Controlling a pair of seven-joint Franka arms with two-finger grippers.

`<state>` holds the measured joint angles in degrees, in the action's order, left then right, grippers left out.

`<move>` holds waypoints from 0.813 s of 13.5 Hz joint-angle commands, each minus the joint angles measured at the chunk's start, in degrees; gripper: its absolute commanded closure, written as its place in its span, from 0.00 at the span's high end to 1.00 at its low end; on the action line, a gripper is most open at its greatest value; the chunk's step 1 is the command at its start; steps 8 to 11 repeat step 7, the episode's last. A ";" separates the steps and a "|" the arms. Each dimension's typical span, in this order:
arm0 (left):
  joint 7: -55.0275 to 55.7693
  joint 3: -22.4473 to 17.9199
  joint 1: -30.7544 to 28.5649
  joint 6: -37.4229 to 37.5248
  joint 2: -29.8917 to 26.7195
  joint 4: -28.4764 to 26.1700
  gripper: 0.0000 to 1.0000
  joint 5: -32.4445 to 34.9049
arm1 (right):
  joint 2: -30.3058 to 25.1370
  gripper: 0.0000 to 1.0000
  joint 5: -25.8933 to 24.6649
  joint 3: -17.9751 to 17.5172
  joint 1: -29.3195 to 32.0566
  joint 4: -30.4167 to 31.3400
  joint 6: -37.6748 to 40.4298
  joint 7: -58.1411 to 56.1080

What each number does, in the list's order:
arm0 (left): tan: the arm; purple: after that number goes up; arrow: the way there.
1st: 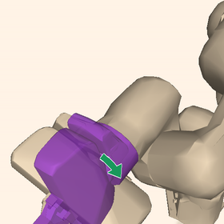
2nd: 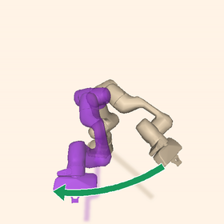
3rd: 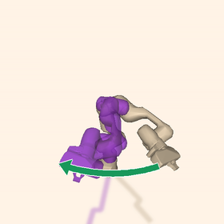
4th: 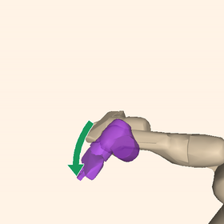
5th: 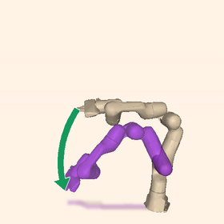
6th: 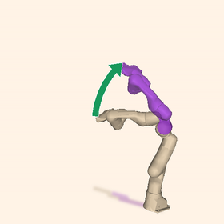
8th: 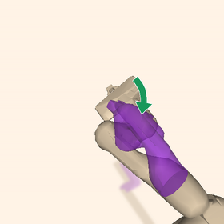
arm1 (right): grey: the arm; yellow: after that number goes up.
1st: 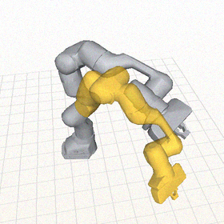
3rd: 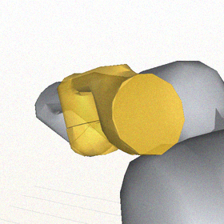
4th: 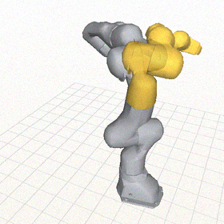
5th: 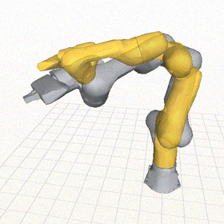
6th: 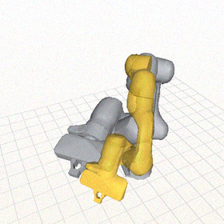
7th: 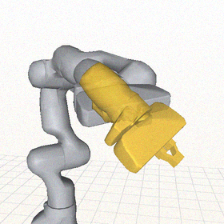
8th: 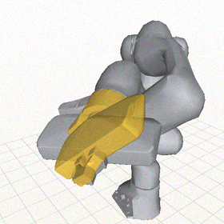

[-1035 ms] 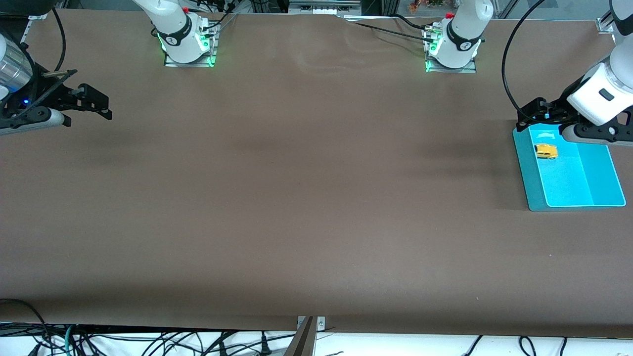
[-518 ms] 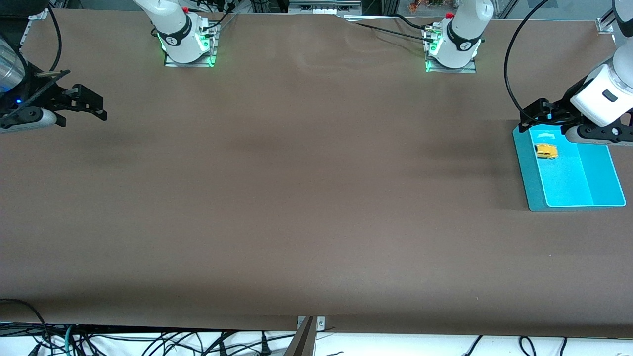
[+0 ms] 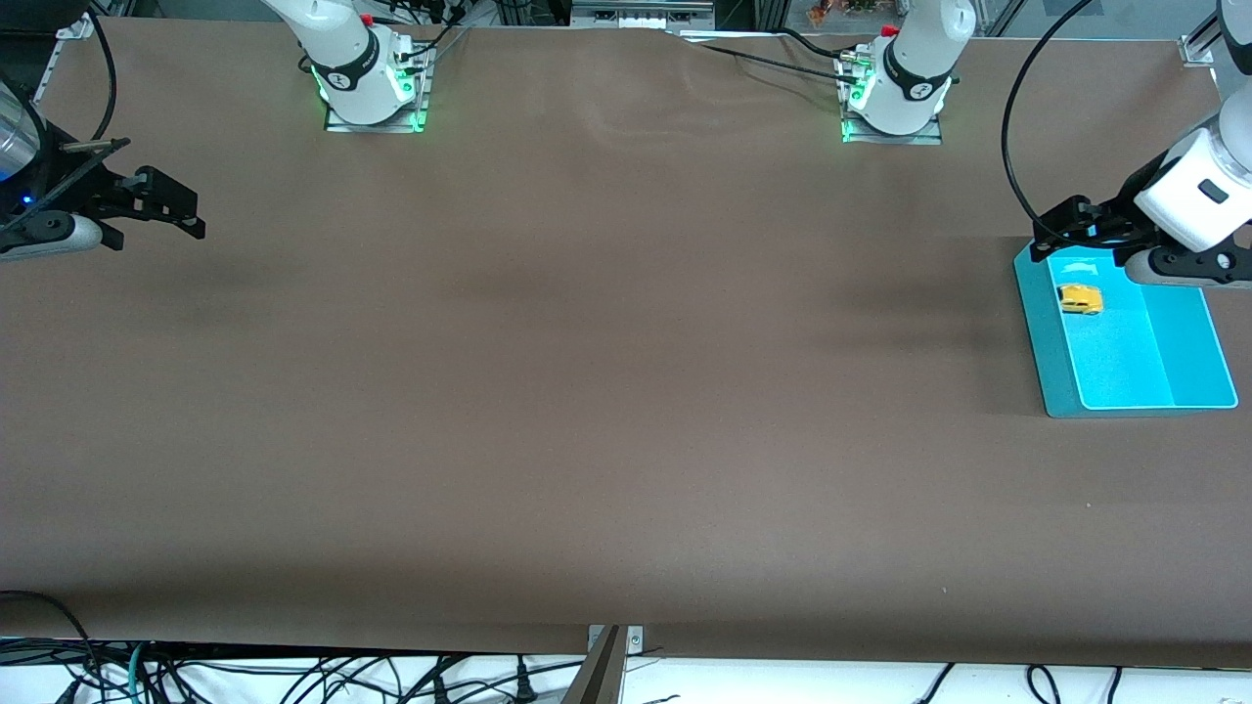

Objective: Wind and store yellow beetle car

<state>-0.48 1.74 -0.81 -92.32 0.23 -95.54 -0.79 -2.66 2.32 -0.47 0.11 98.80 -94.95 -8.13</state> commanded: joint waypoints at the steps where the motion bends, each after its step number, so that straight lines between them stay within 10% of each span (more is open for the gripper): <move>1: 0.04 0.11 -0.95 0.12 -0.49 -0.44 1.00 -0.70 | 0.19 1.00 -0.83 0.03 -0.46 -1.24 0.56 0.23; 11: 0.04 0.20 -0.95 0.38 -0.49 -0.44 1.00 -0.79 | 0.99 1.00 -0.74 0.12 -0.37 -3.18 1.09 0.22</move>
